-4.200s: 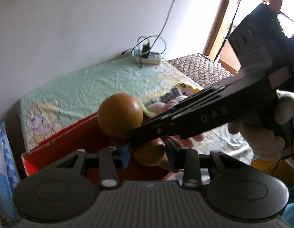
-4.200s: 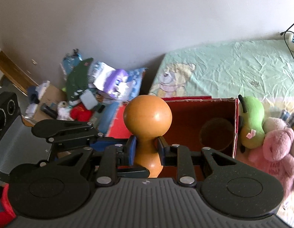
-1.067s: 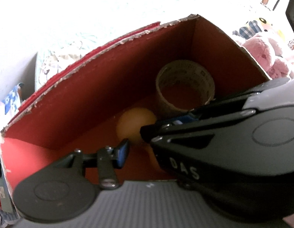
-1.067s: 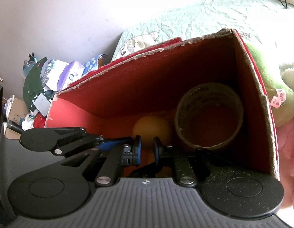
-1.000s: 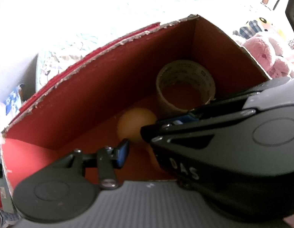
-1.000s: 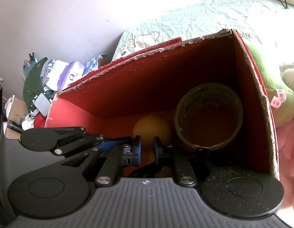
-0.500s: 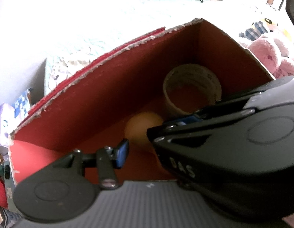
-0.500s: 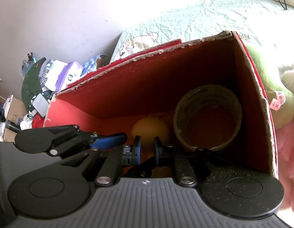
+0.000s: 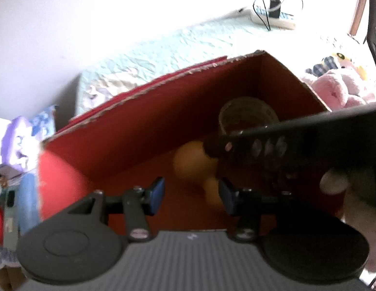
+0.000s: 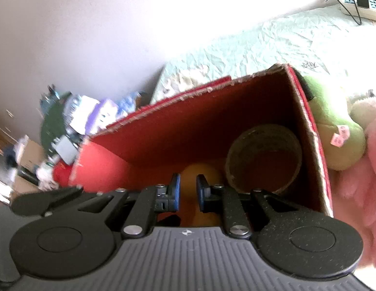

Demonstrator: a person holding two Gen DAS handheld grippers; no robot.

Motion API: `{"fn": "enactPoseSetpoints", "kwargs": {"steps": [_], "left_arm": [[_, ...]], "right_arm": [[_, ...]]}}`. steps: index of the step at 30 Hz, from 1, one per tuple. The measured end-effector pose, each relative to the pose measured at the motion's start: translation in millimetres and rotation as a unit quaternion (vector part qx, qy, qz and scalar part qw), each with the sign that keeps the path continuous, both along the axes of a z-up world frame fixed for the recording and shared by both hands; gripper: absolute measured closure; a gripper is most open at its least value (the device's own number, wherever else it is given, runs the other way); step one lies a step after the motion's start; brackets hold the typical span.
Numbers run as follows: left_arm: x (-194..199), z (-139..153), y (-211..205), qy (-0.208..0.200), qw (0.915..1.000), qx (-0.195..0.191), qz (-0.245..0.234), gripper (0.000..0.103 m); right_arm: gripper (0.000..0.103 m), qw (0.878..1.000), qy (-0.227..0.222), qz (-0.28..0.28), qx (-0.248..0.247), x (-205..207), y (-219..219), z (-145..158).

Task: Organize objects
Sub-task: 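Withdraw both grippers from the box toward the beige bunny slipper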

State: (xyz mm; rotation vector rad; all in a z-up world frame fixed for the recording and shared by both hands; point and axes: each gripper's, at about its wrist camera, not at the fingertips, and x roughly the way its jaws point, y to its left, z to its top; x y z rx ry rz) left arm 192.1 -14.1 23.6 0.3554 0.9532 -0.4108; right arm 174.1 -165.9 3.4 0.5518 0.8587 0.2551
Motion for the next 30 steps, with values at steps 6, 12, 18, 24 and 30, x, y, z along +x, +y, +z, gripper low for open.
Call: {"fn": "enactPoseSetpoints", "kwargs": {"steps": [6, 12, 18, 24, 30], "left_arm": [[-41, 17, 17, -0.036, 0.9989, -0.007, 0.030, 0.051], [-71, 26, 24, -0.046, 0.9966, -0.029, 0.062, 0.051], [-97, 37, 26, -0.073, 0.9913, -0.044, 0.100, 0.045], [-120, 47, 28, -0.096, 0.9849, -0.061, 0.130, 0.037], [-135, 43, 30, -0.084, 0.9787, -0.091, 0.164, 0.037]], "right_arm": [[0.086, 0.999, -0.050, -0.004, 0.008, -34, -6, 13], [0.085, 0.998, -0.070, 0.011, 0.003, -59, -7, 20], [0.079, 0.996, -0.088, 0.022, -0.023, -80, -12, 27], [0.077, 0.992, -0.114, 0.036, -0.038, -102, -22, 33], [0.077, 0.990, -0.125, 0.057, -0.022, -117, -31, 30]]}}
